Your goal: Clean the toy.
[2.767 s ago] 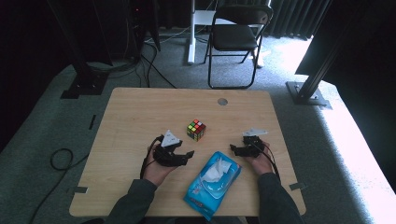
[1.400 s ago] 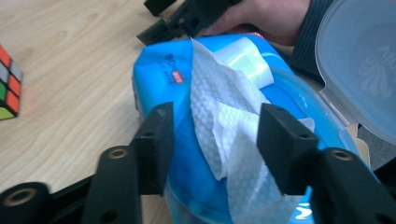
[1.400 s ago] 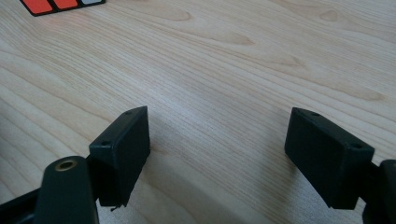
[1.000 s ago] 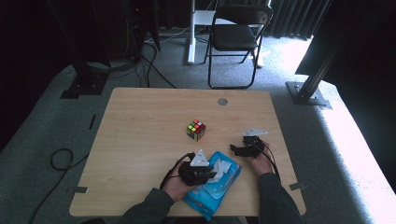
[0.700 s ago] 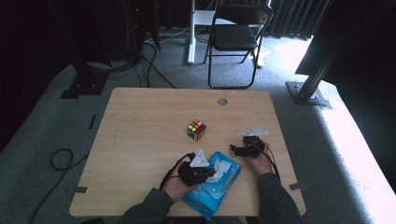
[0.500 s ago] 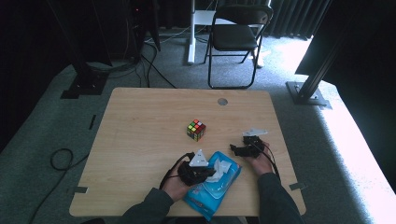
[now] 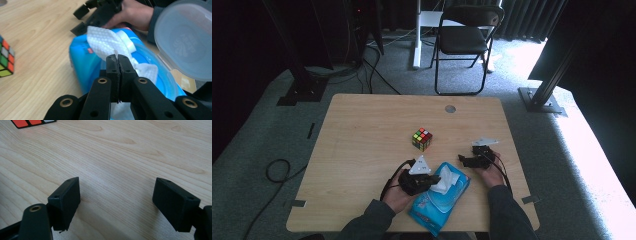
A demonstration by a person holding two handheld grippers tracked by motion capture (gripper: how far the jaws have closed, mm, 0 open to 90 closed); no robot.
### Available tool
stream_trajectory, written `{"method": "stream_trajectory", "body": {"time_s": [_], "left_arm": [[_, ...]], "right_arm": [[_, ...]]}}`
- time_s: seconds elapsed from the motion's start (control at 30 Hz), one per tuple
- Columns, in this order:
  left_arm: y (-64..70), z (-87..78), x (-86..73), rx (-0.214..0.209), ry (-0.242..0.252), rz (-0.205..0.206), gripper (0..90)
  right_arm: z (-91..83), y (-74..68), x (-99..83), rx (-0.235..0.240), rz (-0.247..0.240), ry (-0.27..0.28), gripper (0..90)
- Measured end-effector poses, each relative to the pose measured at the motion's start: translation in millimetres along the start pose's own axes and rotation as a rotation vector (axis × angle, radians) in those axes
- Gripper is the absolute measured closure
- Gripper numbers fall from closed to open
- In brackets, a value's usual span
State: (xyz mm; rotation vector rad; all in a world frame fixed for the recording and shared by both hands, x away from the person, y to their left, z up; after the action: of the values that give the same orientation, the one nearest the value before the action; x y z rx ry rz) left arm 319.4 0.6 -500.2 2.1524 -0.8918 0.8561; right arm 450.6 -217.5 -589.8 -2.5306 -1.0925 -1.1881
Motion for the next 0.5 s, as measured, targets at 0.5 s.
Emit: {"method": "stream_trajectory", "body": {"time_s": [0.5], "left_arm": [[-15.1, -15.6, 7.5, 0.016, 0.049, -0.038, 88.7]], "right_arm": [[0.0, 0.0, 0.0, 0.0, 0.0, 0.0, 21.8]]}}
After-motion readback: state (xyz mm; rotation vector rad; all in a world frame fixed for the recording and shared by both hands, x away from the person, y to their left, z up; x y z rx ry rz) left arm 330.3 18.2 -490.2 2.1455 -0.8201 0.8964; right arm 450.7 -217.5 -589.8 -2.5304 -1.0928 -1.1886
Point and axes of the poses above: each handheld gripper's, and its own axes: z roughly forward along the jaws, x roughly out of its top, y roughly to its right, the point moved 6 cm from there along z, roughly forward along the jaws, and after that the axes turned 14 degrees about -z, right-handed, at the moved point
